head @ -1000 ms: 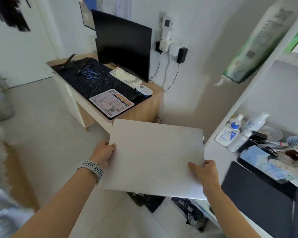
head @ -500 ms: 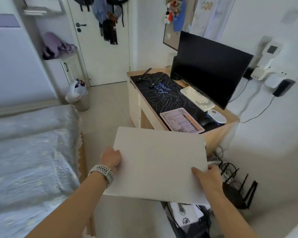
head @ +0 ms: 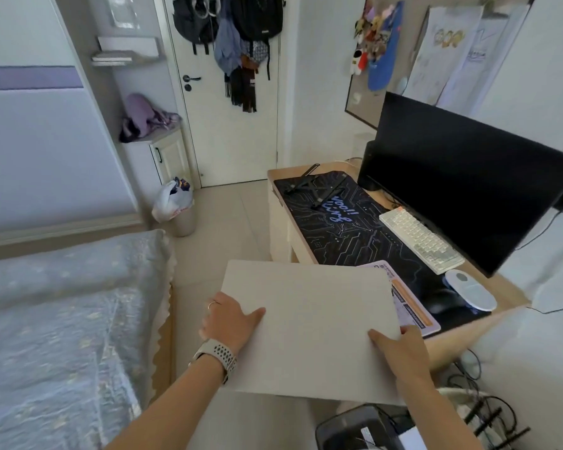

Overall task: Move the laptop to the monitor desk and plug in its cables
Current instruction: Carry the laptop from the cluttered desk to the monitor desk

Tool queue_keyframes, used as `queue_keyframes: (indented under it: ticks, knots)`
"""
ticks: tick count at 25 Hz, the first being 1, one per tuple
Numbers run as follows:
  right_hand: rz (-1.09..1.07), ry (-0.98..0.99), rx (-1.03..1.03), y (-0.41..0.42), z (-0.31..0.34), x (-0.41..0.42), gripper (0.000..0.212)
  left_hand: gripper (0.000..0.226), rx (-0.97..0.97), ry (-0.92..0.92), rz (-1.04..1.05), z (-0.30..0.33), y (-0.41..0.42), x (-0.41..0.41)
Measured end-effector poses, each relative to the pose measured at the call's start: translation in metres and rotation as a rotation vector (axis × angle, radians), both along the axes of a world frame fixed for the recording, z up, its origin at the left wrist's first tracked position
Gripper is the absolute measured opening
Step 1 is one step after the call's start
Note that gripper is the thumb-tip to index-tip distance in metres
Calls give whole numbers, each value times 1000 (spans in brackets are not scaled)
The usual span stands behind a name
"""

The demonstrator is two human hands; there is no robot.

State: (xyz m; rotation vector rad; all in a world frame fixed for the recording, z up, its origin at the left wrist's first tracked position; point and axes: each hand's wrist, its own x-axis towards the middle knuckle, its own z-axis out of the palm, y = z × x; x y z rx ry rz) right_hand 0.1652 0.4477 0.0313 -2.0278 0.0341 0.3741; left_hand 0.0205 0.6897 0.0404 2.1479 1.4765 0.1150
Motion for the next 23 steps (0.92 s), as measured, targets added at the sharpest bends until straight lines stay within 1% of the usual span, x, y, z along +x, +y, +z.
queue_keyframes:
  ticks: [3,5,8,12,16,19,21,23]
  knots:
    - [5,3,47,35,6,49,40,105,24,24,7,7,28,50]
    - [11,-7,38,59,10,80,39,113,17,65,-48,9,47,76]
    - [13,-3,51,96,10,114,39,109,24,77,-120,9,83,108]
    - [-37,8,23,154,-4,158,42,112,36,93,-176,0,148,159]
    - [-154,39,15,224,-16,207,46,111,139,158,-337,-1,229,226]
    - [-241,40,-30,268,-15,234,47,109,170,185,-471,6,283,275]
    - [-311,42,-60,293,-18,254,53,106,167,175,-555,6,319,310]
    - [-365,41,-50,313,-17,274,52,105,166,168,-626,8,343,343]
